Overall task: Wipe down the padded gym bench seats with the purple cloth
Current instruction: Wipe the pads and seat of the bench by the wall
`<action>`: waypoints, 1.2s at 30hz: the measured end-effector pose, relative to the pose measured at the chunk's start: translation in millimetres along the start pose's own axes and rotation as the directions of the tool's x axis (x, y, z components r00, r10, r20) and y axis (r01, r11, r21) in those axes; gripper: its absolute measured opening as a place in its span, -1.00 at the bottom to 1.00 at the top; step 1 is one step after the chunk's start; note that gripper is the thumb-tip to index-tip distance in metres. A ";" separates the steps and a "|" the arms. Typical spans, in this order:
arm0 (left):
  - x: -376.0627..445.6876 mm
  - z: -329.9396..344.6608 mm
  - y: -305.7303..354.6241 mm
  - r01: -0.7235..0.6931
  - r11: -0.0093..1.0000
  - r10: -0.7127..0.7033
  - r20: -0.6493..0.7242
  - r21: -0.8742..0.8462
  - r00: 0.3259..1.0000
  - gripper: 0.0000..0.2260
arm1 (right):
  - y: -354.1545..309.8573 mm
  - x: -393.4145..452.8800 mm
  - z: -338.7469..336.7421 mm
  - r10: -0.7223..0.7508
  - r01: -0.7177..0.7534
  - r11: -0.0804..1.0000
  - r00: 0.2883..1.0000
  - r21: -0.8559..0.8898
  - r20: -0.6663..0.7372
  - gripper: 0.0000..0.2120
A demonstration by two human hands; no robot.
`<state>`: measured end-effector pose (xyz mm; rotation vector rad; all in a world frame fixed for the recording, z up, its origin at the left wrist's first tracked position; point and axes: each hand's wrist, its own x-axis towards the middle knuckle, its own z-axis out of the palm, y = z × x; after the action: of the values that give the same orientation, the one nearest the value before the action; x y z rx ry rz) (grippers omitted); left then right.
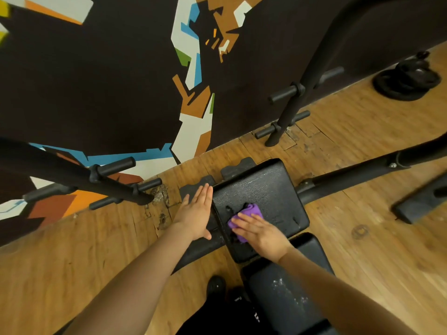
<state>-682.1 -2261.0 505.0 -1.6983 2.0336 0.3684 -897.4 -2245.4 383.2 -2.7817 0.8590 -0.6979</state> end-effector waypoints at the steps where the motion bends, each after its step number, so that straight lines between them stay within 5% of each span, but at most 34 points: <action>1: -0.4 -0.5 0.1 0.002 1.000 -0.002 -0.001 -0.001 1.000 0.12 | 10.1 -5.4 -5.7 0.048 -0.048 0.999 0.999 0.002 -0.026 -0.55; 5: -0.2 0.1 0.3 -0.007 1.000 0.007 0.001 0.001 1.000 0.12 | 53.4 -38.4 -30.3 0.351 -0.349 0.936 0.932 0.039 -0.092 -0.37; 9: 1.2 1.4 1.2 -0.011 1.000 0.011 0.005 0.029 1.000 0.12 | 46.1 -34.3 -34.1 0.458 -0.457 0.889 0.880 0.040 -0.128 -0.50; 13: 0.0 2.4 1.7 -0.007 1.000 0.007 -0.012 0.030 1.000 0.10 | 33.7 -23.0 -28.0 0.651 -0.642 0.754 0.706 0.136 -0.277 -0.58; 17: 2.0 2.0 2.0 -0.012 0.999 0.012 0.008 0.050 1.000 0.09 | 18.9 -22.1 -12.1 0.686 -0.674 0.719 0.650 0.168 -0.328 -0.59; 19: 3.3 2.8 2.1 -0.015 0.998 0.015 0.008 0.060 1.000 0.09 | -0.1 -18.7 -0.9 0.672 -0.657 0.733 0.661 0.175 -0.334 -0.60; 24: 4.1 8.5 7.3 0.032 0.995 -0.033 0.001 0.097 0.999 0.12 | -70.1 -12.9 44.0 0.421 -0.407 0.907 0.880 0.110 -0.218 -0.67; 30: 1.1 9.6 18.0 0.091 0.993 -0.087 -0.054 0.072 0.995 0.02 | -36.5 -31.0 28.8 0.240 -0.235 0.971 0.965 0.052 -0.107 -0.58; 36: 0.9 11.6 21.0 0.105 0.994 -0.103 -0.057 0.040 0.993 0.01 | 32.5 -67.2 -19.7 0.476 -0.476 0.877 0.846 0.062 -0.242 -0.59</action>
<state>-700.7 -2252.0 492.8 -1.7978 1.9666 0.2441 -971.8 -2234.4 365.7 -2.3457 1.5256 -0.9554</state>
